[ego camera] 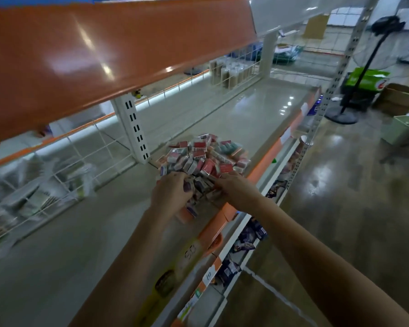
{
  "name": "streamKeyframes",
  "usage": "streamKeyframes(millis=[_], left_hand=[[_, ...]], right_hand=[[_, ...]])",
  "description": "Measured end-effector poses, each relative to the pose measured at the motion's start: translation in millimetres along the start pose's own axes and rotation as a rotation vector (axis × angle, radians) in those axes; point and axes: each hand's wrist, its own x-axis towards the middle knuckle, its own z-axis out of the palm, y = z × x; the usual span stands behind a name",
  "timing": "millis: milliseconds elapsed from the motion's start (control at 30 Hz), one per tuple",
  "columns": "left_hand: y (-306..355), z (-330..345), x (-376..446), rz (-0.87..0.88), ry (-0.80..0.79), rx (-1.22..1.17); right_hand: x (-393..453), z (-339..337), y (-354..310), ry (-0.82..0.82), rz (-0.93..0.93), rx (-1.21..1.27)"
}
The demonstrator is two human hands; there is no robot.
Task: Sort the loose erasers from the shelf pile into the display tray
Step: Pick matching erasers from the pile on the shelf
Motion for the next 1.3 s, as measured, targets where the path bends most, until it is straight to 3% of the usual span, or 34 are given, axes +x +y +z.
streamKeyframes(millis=[167,333,767,967,1300], left_hand=[[2,-4,7,-0.084,-0.083,-0.088],[7,-5,1,-0.173,-0.047,-0.19],[5,-7,-51,-0.538,0.317,-0.71],[-5,-19,-116,-0.691,0.493,-0.877],[-39,-59,-284,-0.917,0.848,-0.856]], right_hand=[[9,-4,17,-0.049,-0.084,0.183],[13,-6,32,-0.101,-0.099,0.468],[20,-5,12,-0.283,-0.171,0.843],[17,0,-40,-0.44,-0.233,1.059],[-31,8,-201,-0.665,-0.499,1.203]])
